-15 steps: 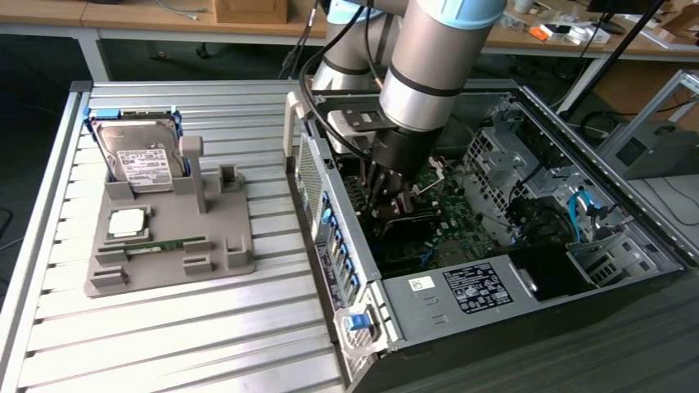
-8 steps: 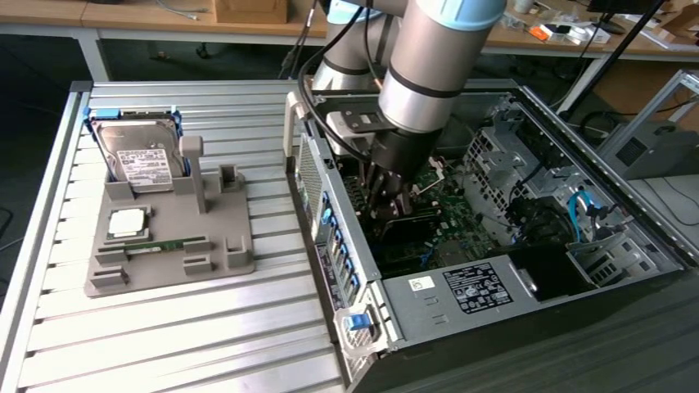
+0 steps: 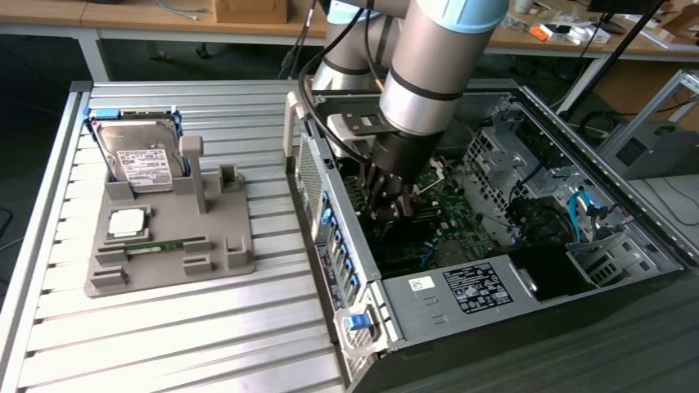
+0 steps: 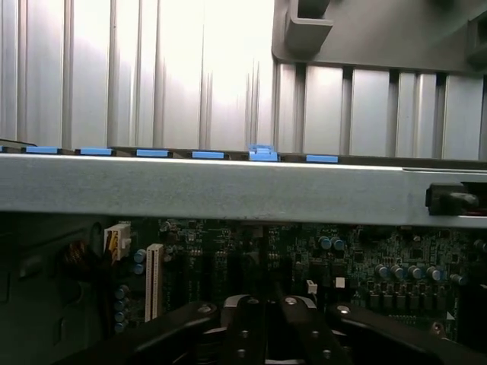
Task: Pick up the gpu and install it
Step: 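Press down on the gpu until it lock into place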
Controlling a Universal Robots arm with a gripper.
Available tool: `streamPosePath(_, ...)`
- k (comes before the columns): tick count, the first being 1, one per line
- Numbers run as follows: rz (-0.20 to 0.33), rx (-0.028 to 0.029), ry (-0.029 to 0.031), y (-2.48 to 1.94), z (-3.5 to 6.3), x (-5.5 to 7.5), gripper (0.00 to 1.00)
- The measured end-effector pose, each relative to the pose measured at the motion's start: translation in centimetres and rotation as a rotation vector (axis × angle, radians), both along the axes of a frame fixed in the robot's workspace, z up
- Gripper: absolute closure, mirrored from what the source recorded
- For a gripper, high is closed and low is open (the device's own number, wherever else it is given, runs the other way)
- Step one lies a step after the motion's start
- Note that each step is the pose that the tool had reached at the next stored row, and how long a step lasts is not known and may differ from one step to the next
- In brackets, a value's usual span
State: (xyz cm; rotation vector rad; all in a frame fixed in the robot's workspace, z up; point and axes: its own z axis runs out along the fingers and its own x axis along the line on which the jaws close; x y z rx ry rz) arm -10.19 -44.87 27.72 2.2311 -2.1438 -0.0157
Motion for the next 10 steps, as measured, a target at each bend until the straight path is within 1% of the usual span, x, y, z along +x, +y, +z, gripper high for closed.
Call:
streamPosePath(3,0.001,0.0011,0.0000,-0.50,0.00,-0.01,0.89)
streamPosePath(5,0.001,0.0017,0.0000,-0.61,-0.01,-0.02,0.89)
streamPosePath(7,0.001,0.0015,0.0001,-0.56,-0.03,-0.01,0.89)
streamPosePath(10,0.002,0.0017,-0.0001,-0.32,-0.04,-0.01,0.89)
